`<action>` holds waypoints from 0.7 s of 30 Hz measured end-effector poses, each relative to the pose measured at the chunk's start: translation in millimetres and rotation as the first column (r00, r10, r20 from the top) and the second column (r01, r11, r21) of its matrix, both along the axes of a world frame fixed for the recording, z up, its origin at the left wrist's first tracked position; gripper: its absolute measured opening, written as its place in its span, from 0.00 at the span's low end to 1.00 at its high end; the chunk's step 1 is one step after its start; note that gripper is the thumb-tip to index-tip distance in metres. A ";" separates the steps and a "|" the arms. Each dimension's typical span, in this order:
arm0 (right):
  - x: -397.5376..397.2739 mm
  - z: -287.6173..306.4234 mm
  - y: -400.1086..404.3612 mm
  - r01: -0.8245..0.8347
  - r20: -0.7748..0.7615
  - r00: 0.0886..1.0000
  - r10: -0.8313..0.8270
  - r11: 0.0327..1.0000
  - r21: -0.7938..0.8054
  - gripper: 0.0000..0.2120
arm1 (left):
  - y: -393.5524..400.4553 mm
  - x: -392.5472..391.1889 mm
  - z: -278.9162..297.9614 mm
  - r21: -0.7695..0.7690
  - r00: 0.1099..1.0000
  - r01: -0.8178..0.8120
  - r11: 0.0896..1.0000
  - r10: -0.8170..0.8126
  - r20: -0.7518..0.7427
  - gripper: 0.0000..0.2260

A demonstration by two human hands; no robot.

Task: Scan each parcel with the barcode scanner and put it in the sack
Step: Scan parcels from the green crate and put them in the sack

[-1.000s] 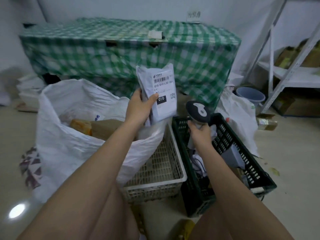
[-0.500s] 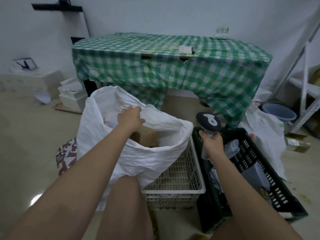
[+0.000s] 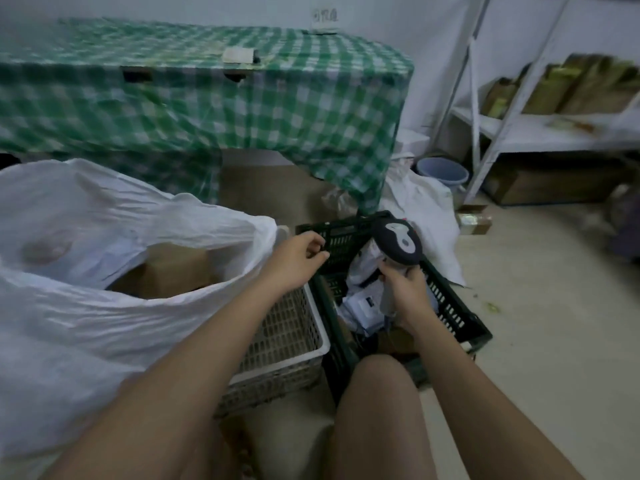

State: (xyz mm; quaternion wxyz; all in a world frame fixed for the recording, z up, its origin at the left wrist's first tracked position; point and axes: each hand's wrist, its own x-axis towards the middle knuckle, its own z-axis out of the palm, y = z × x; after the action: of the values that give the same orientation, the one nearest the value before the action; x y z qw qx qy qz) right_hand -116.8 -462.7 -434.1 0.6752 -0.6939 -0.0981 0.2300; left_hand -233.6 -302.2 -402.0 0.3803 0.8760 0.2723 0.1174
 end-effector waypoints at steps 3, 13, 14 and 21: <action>18.1 -13.2 -17.8 0.033 0.021 0.999 -0.033 0.999 0.009 0.24 | -11.1 25.0 -26.4 -0.029 0.993 0.061 0.998 -0.063 -0.096 0.14; 50.4 -80.7 -17.5 0.035 -0.048 0.998 -0.037 0.999 -0.037 0.23 | 0.5 62.5 -104.5 -0.148 0.955 0.056 0.987 -0.096 -0.282 0.11; 51.1 -85.6 -14.2 0.023 -0.063 0.998 -0.026 0.999 -0.047 0.25 | 3.0 62.8 -109.8 -0.166 0.952 0.049 0.985 -0.096 -0.290 0.11; 38.9 -91.7 -4.8 -0.054 -0.043 0.998 0.049 0.990 -0.129 0.22 | -2.8 56.3 -133.6 -0.185 0.954 0.005 0.983 -0.060 -0.293 0.13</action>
State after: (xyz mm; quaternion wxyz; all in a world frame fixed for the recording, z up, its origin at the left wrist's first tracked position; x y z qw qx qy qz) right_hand -77.9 -467.5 -525.8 0.6241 -0.7290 -0.0874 0.2671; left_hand -177.3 -305.0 -535.6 0.4156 0.8495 0.3215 -0.0474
